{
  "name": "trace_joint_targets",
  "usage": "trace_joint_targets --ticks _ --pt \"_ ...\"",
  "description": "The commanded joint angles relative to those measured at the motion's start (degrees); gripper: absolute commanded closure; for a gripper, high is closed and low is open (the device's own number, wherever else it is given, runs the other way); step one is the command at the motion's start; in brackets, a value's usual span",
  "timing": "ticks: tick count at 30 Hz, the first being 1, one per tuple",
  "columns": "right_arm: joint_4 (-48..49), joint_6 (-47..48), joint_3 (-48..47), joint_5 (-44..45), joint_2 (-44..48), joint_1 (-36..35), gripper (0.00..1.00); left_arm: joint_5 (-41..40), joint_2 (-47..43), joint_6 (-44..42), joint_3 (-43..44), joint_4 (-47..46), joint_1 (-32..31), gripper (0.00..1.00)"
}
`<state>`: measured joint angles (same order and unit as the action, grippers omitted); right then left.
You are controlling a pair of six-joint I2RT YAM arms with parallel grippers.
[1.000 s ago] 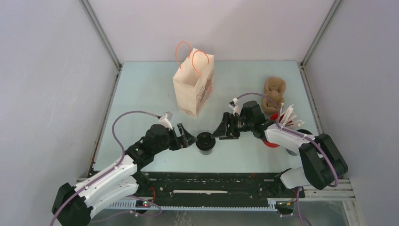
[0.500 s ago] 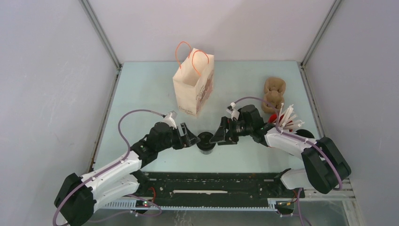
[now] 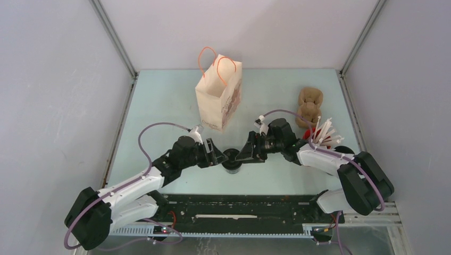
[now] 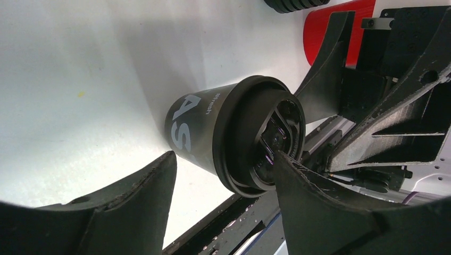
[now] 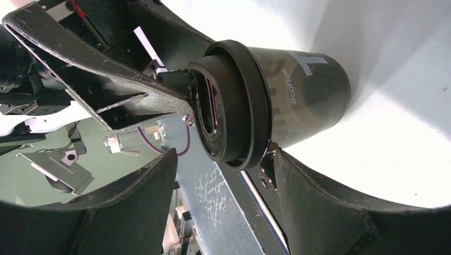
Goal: Pack the takeout coffee
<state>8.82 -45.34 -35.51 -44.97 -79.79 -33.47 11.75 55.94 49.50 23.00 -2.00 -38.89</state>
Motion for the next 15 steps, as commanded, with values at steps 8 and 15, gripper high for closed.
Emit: trace_joint_targets --ticks 8,15 --pt "0.2 0.7 -0.1 2.2 -0.7 -0.3 0.27 1.5 -0.2 0.2 3.5 -2.2 -0.5 0.39" --pt "0.5 0.8 -0.1 2.6 -1.4 -0.2 0.3 1.5 1.1 0.3 3.7 -2.4 -1.4 0.42"
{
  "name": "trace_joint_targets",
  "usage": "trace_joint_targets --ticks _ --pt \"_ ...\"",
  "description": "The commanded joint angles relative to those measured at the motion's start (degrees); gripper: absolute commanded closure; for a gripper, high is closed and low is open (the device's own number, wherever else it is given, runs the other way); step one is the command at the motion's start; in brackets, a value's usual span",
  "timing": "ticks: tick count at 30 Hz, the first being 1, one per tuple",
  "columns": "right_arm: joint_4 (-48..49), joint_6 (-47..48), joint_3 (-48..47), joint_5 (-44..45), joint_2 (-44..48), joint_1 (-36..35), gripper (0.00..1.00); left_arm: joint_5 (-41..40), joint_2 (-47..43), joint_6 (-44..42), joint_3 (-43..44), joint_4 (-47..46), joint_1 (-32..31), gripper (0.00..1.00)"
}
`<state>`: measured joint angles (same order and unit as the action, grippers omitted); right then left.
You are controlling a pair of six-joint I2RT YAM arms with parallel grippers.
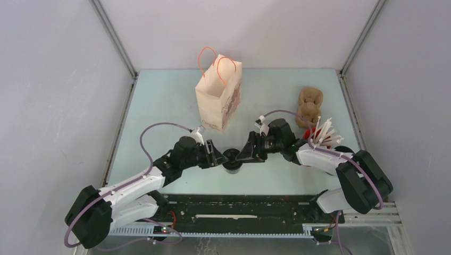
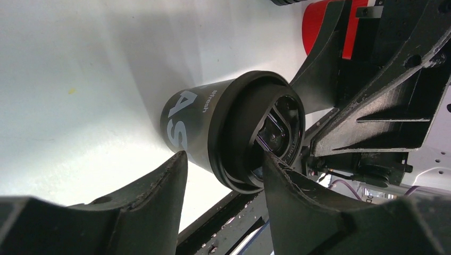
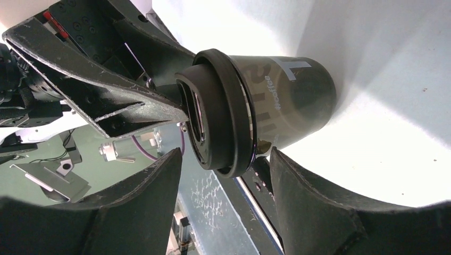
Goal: Pack the takeout coffee
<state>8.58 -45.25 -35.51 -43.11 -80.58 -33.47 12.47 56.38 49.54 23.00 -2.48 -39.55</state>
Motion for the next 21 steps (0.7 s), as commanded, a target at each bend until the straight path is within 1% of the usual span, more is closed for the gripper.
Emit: trace_joint_targets --ticks 1,4,9,13,18,21 --pt "0.9 0.7 -0.1 0.7 -0.8 -0.2 0.31 0.7 0.9 0.4 3.6 -1.9 -0.8 0.42" --pt "1.5 0.5 -0.1 0.7 -1.4 -0.2 0.35 0.3 1.3 0.5 3.6 -2.1 -0.8 0.44" --pt "2.1 0.3 -0.1 0.7 -2.3 -0.1 0.37 0.0 1.0 0.6 3.8 -2.0 -0.8 0.45" --pt "2.8 0.4 -0.1 0.3 -3.8 0.1 0.43 -0.3 1.0 0.6 3.7 -1.5 -0.8 0.46" --pt "5.0 -0.1 0.0 -1.3 -7.3 0.8 0.46 -0.6 1.9 0.7 3.5 -1.5 -0.9 0.47" --pt "8.0 -0.9 0.5 -3.2 -10.4 1.6 0.51 -1.4 2.0 1.0 2.6 -1.5 -0.9 0.49"
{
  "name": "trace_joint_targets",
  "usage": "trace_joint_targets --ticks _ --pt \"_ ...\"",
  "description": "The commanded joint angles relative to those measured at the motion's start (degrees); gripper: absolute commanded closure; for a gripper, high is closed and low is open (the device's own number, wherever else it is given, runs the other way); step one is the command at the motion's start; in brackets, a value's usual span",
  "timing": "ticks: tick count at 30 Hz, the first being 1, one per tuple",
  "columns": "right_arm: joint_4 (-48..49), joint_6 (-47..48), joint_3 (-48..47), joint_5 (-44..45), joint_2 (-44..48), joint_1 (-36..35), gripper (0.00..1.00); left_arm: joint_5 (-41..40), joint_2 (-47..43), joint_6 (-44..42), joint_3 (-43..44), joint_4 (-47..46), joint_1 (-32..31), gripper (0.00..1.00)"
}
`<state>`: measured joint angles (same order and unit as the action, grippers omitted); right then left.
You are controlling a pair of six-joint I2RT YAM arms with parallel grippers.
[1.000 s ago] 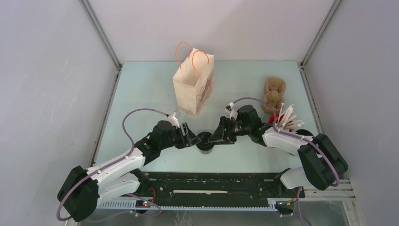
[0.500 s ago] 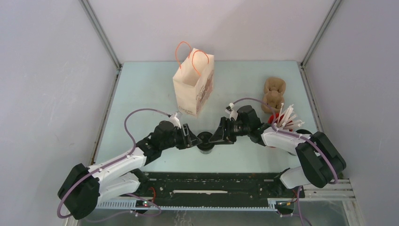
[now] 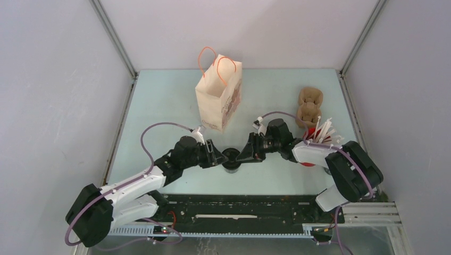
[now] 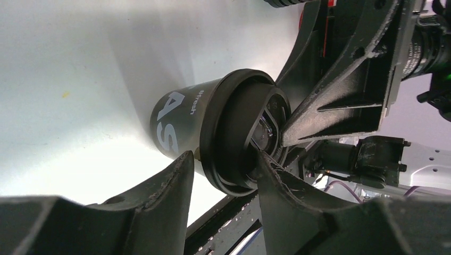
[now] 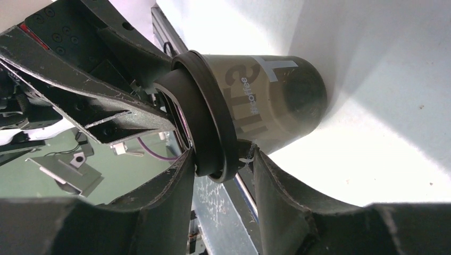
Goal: Pack the takeout coffee
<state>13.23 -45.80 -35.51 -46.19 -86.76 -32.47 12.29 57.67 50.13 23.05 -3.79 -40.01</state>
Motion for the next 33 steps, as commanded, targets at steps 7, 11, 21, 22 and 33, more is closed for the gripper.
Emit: trace_joint_targets --ticks 7,11,21,22,33 --pt "6.9 -2.1 2.0 -3.0 -9.8 2.0 0.63 -1.2 4.8 2.8 -2.0 -1.9 0.9 0.53" --pt "6.4 -2.0 1.9 -4.9 -12.6 2.0 0.64 0.7 8.9 6.6 -6.9 -7.9 1.1 0.59" --pt "-14.7 10.5 -6.5 3.6 -4.7 0.8 0.5 -7.6 1.8 0.7 -6.3 8.0 0.9 0.56" --pt "-15.5 11.1 -7.3 3.8 -4.7 0.6 0.47 -7.4 1.9 0.3 -5.8 7.9 1.0 0.55" --pt "-19.9 14.0 -13.0 5.5 -1.8 0.6 0.31 -6.2 2.0 -5.9 8.0 10.8 1.0 0.36"
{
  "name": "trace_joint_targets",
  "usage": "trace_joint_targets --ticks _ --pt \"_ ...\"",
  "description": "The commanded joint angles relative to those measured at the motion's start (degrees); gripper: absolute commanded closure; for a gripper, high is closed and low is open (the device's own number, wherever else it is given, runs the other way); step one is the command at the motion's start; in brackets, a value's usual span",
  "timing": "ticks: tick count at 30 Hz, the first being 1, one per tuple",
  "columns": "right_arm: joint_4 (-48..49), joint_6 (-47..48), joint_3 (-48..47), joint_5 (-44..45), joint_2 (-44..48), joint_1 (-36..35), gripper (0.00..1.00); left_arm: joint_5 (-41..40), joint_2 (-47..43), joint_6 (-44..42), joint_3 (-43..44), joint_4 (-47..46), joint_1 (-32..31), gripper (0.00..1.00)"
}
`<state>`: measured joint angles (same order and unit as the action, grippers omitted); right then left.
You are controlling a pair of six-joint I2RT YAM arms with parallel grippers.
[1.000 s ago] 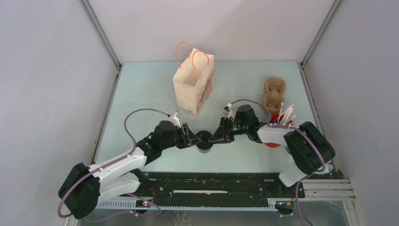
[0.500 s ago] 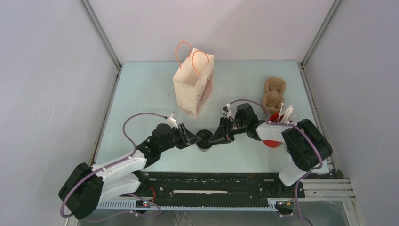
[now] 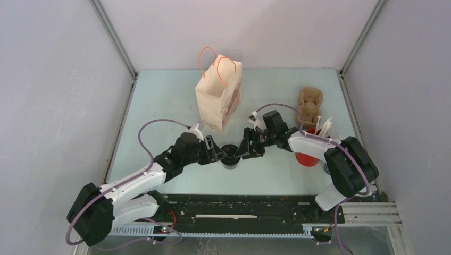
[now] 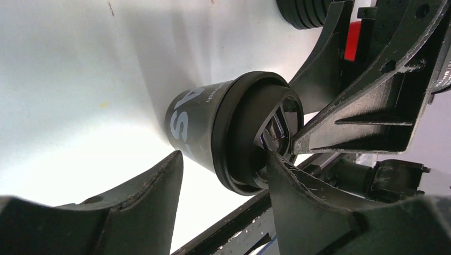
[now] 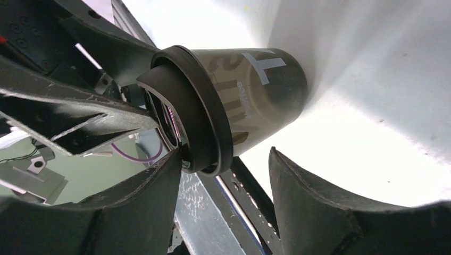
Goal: Pack the takeout coffee
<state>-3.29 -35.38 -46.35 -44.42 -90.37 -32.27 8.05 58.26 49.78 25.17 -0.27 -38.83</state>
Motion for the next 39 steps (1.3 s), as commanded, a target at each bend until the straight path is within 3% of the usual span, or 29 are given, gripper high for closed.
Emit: trace_joint_targets --ticks 1,8,12,24,28,33,39 --pt "-3.5 3.6 -2.4 3.6 2.0 0.5 0.29 -1.9 1.6 -5.9 6.6 7.6 -0.1 0.35" --pt "-3.9 4.6 -3.9 1.6 2.1 1.7 0.24 -1.0 2.3 -6.9 8.6 8.7 0.9 0.27" --pt "-3.3 4.5 -4.5 0.4 2.2 2.4 0.21 -0.8 2.3 -7.4 9.5 8.8 1.2 0.18" --pt "1.6 2.4 -5.7 -3.3 -2.2 3.1 0.17 5.1 5.0 -5.6 7.4 1.7 5.2 0.13" --pt "4.2 1.4 -5.9 -4.2 -4.8 3.4 0.21 5.2 5.5 -5.3 6.3 0.6 5.7 0.13" --pt "4.7 1.4 -6.0 -4.1 -7.3 3.6 0.26 3.7 6.8 -5.7 3.9 0.5 5.7 0.22" --pt "0.1 3.5 -6.0 -1.8 -8.7 3.6 0.29 -0.4 7.7 -6.4 -1.7 -0.8 5.1 0.43"
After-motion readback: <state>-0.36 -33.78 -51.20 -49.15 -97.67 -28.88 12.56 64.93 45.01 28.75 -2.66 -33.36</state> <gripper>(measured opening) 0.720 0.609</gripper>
